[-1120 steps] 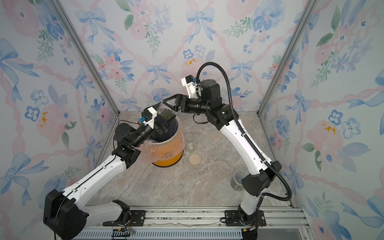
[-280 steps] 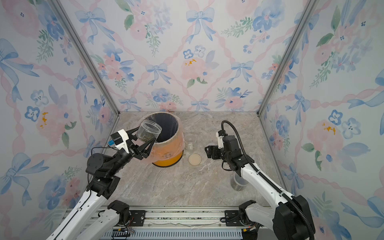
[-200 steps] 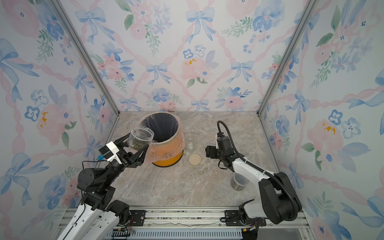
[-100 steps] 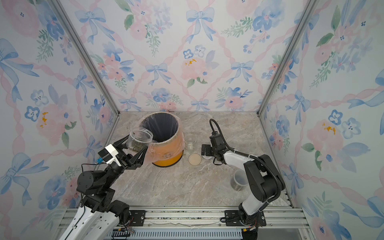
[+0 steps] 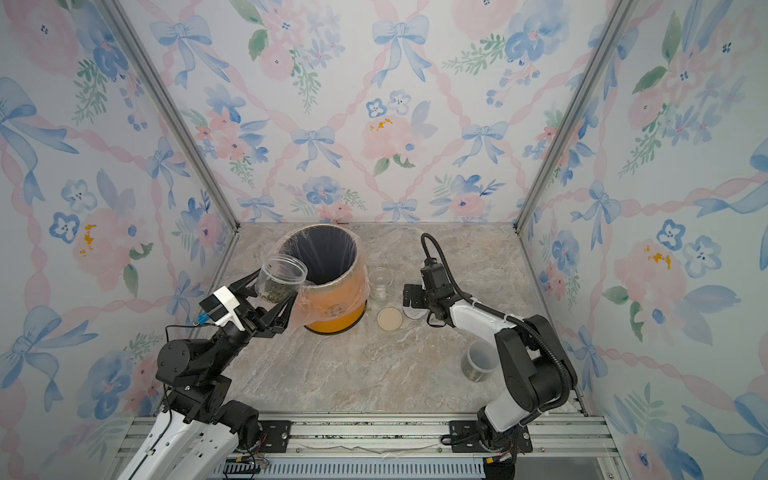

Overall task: Empty moldy tea leaves from jars
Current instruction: Place the lid at the center of the board.

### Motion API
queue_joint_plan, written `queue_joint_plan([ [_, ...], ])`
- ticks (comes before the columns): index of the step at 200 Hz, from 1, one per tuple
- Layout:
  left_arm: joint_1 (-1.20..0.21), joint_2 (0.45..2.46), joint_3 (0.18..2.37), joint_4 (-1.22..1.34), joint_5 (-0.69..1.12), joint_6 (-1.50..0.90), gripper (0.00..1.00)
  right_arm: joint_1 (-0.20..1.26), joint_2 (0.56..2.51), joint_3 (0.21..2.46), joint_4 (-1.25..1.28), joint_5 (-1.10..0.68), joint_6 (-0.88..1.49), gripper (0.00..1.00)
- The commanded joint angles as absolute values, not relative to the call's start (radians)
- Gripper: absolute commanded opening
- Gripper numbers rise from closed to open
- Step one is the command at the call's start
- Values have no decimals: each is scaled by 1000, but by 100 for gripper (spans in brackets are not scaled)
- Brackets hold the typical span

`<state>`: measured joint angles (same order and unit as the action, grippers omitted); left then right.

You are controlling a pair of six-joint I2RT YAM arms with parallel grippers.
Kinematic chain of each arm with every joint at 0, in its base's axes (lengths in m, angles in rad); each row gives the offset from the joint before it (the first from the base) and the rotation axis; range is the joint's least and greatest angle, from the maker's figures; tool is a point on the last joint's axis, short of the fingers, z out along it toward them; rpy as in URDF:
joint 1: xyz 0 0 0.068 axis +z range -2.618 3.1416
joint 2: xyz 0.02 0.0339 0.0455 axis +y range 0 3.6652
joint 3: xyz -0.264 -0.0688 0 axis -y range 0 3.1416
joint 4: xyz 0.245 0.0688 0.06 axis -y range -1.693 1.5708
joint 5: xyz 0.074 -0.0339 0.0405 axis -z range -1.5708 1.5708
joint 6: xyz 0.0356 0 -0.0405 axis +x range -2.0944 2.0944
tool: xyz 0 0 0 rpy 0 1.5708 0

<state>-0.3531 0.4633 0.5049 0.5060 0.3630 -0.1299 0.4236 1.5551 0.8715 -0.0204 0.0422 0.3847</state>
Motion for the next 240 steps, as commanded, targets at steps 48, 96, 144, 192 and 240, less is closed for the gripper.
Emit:
queue_joint_plan([
  [48, -367, 504, 577, 518, 360, -117, 44, 409, 1330, 1109, -339, -218, 358, 97],
  [96, -367, 569, 649, 497, 358, -69, 44, 465, 1318, 1364, -397, -372, 397, 97],
  [144, -367, 647, 728, 491, 353, -39, 44, 490, 1353, 1536, -311, -445, 499, 96],
  [192, -367, 716, 769, 532, 360, -31, 44, 510, 1414, 1616, -163, -561, 574, 97],
  [240, -367, 779, 770, 598, 387, -47, 44, 592, 1465, 1666, -76, -647, 578, 97],
])
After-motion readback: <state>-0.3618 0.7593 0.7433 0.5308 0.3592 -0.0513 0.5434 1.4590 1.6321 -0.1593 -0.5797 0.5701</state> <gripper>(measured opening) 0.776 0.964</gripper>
